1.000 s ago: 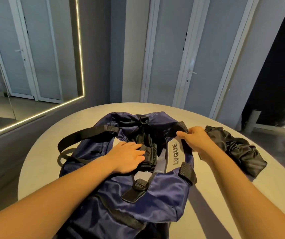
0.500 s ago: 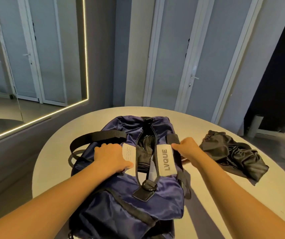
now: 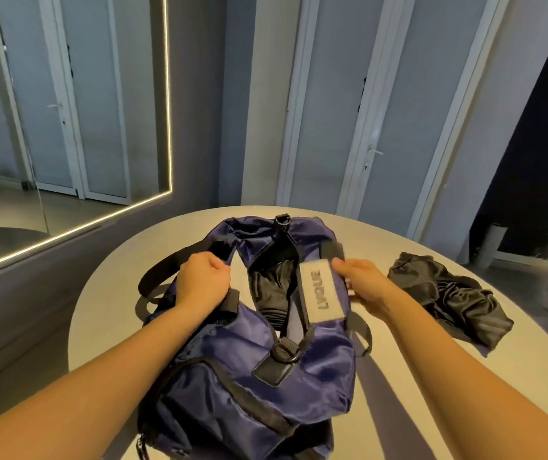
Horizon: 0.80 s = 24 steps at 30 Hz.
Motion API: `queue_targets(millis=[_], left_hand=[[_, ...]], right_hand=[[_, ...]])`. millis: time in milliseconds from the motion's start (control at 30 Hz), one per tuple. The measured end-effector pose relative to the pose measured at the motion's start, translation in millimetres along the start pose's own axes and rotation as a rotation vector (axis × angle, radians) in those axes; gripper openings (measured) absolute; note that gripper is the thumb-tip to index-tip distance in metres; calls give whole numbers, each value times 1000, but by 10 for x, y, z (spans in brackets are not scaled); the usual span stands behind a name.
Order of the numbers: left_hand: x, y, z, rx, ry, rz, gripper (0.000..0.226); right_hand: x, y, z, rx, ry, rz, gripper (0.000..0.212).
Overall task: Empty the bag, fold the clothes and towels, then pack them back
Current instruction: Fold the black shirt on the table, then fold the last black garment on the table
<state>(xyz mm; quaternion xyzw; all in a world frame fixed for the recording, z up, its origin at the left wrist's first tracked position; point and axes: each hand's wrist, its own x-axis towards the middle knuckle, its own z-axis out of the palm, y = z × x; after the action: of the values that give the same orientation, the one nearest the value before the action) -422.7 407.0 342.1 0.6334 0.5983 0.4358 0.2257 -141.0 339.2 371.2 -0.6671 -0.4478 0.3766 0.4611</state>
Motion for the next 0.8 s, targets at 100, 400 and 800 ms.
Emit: queue_targets(millis=[100, 400, 800], left_hand=[[-12, 31, -80, -60, 99, 47, 20], [-30, 68, -156, 500, -341, 46, 21], [-1721, 544, 264, 716, -575, 873, 72]], right_hand=[[70, 268, 62, -382, 54, 138, 36], [-6, 275, 160, -645, 333, -73, 20], [-210, 659, -434, -46, 117, -57, 12]])
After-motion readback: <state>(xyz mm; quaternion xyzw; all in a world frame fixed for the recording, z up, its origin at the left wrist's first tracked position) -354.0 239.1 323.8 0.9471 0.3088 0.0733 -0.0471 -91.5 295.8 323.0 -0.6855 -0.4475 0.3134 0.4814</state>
